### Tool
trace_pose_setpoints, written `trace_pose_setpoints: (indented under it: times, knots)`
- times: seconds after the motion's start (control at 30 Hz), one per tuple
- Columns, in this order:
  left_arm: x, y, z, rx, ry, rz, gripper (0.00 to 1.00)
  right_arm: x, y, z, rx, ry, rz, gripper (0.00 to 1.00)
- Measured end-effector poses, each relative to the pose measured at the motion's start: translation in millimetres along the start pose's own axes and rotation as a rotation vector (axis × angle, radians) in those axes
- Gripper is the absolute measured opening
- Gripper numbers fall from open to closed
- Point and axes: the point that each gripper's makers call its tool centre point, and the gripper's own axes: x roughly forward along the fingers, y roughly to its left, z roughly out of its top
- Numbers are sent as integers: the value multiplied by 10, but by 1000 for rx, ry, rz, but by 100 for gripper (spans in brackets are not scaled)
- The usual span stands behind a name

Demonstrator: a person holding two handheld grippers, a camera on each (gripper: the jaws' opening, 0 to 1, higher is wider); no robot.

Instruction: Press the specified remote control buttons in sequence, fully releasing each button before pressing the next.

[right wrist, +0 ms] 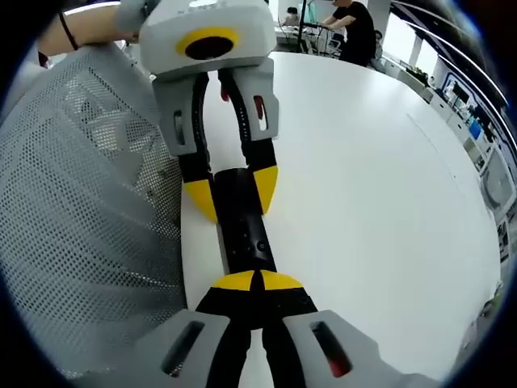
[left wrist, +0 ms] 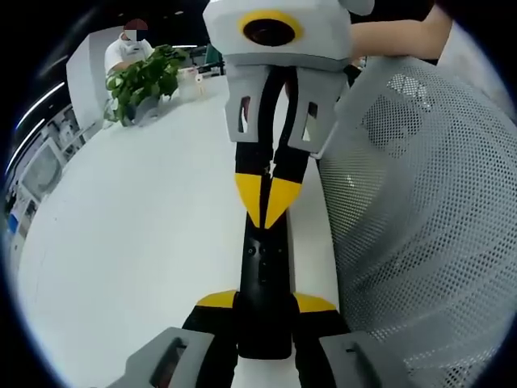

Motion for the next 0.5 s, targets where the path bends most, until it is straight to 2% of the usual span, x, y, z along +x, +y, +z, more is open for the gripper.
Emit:
trace_pose_setpoints:
  times: [0.5]
  knots:
    - [0,13,5,-16,-16,8,25,14,-5,53,-28,-14,32,0]
